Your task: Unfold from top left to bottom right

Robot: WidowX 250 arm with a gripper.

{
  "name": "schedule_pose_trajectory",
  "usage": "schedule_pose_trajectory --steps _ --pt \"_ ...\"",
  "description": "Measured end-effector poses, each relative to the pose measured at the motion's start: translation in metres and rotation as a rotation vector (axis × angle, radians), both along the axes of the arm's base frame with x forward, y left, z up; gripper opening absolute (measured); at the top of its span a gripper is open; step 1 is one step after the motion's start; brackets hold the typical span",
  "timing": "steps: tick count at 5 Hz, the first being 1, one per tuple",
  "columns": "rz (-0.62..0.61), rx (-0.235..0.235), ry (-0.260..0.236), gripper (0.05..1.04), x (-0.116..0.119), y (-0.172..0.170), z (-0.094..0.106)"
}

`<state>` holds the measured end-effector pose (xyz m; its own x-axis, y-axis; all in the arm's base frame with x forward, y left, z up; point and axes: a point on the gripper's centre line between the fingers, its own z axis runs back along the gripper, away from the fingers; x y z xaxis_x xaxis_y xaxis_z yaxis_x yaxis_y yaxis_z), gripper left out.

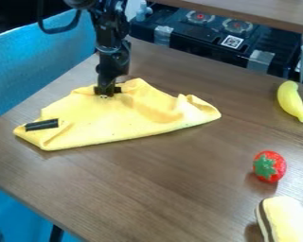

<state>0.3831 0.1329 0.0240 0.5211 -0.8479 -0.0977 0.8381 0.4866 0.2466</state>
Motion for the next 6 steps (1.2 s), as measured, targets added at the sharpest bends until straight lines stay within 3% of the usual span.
schedule_pose_trajectory --steps 1,2,3,5,6 --pt "-0.003 -0.029 0.01 0.069 0.0 -0.004 0.001" --pt "0.025 -0.108 0.02 0.068 0.0 -0.008 0.018" --pt "0.078 -0.144 0.047 0.068 -0.009 -0.022 0.048" --pt "0.102 -0.088 0.2 0.068 -0.054 -0.068 0.026" --pt "0.084 -0.088 0.228 0.068 -0.08 -0.085 0.024"
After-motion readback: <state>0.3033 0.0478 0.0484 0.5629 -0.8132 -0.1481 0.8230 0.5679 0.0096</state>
